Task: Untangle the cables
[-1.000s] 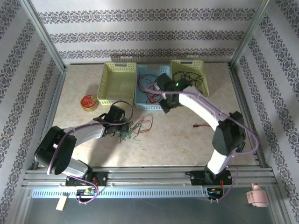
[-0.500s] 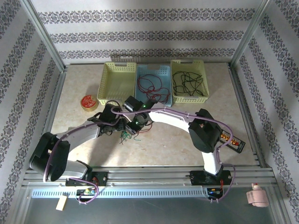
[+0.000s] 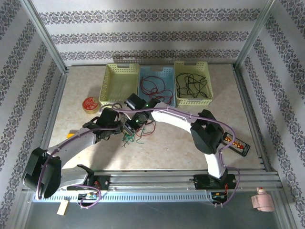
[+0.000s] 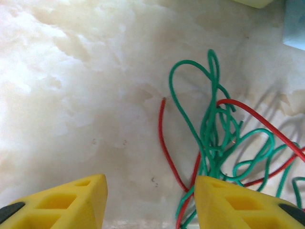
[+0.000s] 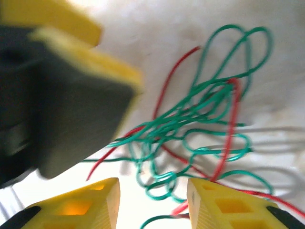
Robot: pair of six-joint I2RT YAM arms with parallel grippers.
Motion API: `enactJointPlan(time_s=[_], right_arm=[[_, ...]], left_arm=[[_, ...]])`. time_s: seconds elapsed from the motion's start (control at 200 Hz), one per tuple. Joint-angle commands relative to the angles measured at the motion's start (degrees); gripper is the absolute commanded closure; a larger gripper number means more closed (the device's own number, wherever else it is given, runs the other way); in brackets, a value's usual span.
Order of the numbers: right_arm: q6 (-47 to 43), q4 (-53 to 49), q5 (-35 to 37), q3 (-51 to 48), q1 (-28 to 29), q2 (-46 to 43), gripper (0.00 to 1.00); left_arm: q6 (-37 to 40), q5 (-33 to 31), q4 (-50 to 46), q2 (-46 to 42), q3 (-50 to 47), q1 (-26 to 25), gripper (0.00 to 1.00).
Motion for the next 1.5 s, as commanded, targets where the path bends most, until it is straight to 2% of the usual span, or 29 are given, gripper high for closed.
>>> enactJointPlan(time_s=[0.0, 0.21, 0.48, 0.525, 0.685, 0.965, 1.125, 1.325, 1.5], right_arm=[[1.6, 1.6, 3.5, 1.7, -1.3, 1.3, 0.58], [2.2, 1.5, 5.2, 1.3, -2.0, 2.4, 0.58], [2.8, 2.1, 2.3, 1.8, -1.5, 5.3, 0.62], [2.9, 2.3, 2.3, 1.6, -1.3, 5.2, 0.67], [2.6, 2.8, 2.6, -0.2, -1.5, 3.2, 1.00], [2.5, 4.4, 2.0, -5.5, -2.4, -4.5, 1.00], [3.1, 4.6, 1.3, -7.0, -2.4, -6.6, 1.00], [4.8, 5.2, 2.4, -8.2, -3.6, -7.4, 1.00], [6.5, 7.4, 0.4, -9.7, -5.2, -8.8, 1.00]], left_arm=[[0.6, 0.6, -0.6, 0.2, 0.0, 0.4, 0.49], [1.7, 2.6, 1.6, 2.9, -0.2, 0.4, 0.49], [3.6, 5.0, 4.0, 5.5, -0.3, 0.4, 0.49], [3.5, 5.1, 4.3, 6.2, -0.2, 0.4, 0.49], [3.5, 6.7, 6.9, 9.8, 1.1, 0.3, 0.50], [3.6, 7.4, 9.2, 17.7, 5.4, 0.2, 0.53], [4.3, 9.8, 10.2, 20.6, 7.4, 0.1, 0.54], [8.5, 14.5, 11.1, 17.0, 6.4, 0.0, 0.52], [11.9, 17.7, 10.0, 13.0, 4.8, 0.0, 0.51]])
